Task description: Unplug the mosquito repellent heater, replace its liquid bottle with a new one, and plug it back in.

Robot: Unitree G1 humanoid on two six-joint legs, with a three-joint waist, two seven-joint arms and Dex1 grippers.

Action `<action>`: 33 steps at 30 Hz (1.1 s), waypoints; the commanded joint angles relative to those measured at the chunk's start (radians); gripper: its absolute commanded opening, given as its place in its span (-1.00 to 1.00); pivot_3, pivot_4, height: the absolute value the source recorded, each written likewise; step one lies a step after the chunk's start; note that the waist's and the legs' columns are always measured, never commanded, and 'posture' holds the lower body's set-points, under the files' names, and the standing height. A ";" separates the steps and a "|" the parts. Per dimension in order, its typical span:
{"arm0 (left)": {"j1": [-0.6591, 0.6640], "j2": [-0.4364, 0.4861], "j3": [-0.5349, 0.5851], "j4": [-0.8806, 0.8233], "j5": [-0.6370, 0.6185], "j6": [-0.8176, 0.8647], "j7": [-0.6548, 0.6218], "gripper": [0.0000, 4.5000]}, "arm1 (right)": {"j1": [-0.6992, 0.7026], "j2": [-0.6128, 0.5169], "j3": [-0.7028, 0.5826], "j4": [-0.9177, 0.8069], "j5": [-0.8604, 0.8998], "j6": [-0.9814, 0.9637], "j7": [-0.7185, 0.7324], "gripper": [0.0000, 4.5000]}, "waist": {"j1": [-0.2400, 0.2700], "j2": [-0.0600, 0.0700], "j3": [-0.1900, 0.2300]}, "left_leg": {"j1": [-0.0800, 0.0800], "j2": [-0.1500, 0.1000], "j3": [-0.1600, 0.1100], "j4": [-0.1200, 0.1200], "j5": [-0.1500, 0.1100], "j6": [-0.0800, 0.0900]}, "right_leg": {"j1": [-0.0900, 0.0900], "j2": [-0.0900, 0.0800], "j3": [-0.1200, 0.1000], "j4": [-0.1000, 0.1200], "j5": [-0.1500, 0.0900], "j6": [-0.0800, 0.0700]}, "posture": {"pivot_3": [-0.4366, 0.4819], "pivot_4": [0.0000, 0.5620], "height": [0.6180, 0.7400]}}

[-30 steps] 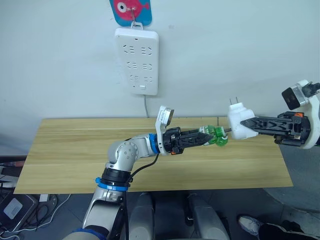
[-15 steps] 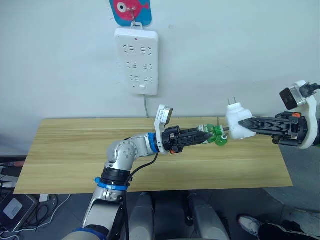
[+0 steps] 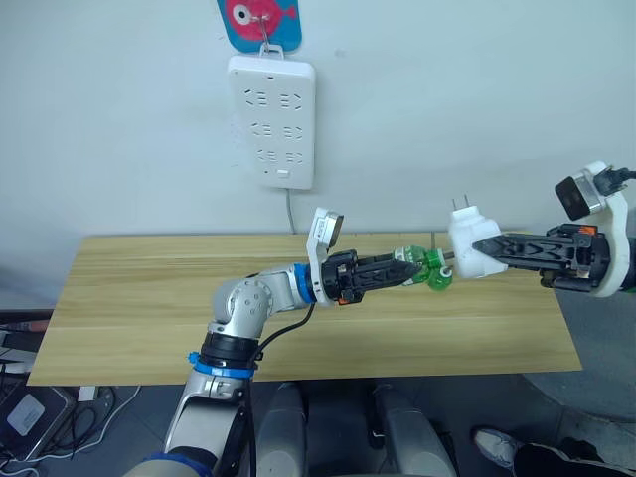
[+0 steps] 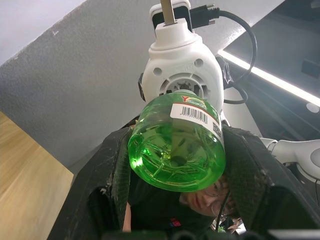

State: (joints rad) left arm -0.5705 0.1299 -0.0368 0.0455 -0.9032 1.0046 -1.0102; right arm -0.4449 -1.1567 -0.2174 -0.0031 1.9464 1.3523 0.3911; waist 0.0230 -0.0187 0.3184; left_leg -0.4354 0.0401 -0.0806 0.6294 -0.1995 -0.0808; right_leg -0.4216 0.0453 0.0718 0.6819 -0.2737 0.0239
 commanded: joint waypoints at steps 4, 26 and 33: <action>-0.011 -0.018 -0.006 -0.056 -0.040 0.014 -0.002 0.07 | 0.006 -0.011 -0.031 -0.014 0.026 -0.006 -0.004 0.33 | 0.000 0.000 0.000 | 0.000 0.000 0.000 0.000 0.000 0.000 | 0.000 0.000 0.000 0.000 0.000 0.000 | 0.21 0.05 1.00; -0.017 -0.018 -0.009 -0.048 -0.029 0.005 -0.005 0.07 | -0.009 0.000 -0.025 -0.016 0.026 -0.008 -0.006 0.33 | 0.000 0.000 0.000 | 0.000 0.000 0.000 0.000 0.000 0.000 | 0.000 0.000 0.000 0.000 0.000 0.000 | 0.21 0.07 1.00; -0.018 -0.019 -0.020 -0.032 -0.004 -0.023 -0.005 0.07 | -0.031 0.014 -0.019 -0.035 0.026 -0.010 0.006 0.33 | 0.000 0.000 0.000 | 0.000 0.000 0.000 0.000 0.000 0.000 | 0.000 0.000 0.000 0.000 0.000 0.000 | 0.20 0.07 1.00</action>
State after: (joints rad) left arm -0.5764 0.1287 -0.0362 0.0444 -0.9018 0.9951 -1.0123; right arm -0.4569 -1.1445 -0.2175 0.0033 1.9464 1.3411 0.3729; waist 0.0230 -0.0187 0.3184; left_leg -0.4354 0.0401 -0.0806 0.6296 -0.1995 -0.0808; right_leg -0.4215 0.0454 0.0718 0.6820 -0.2736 0.0240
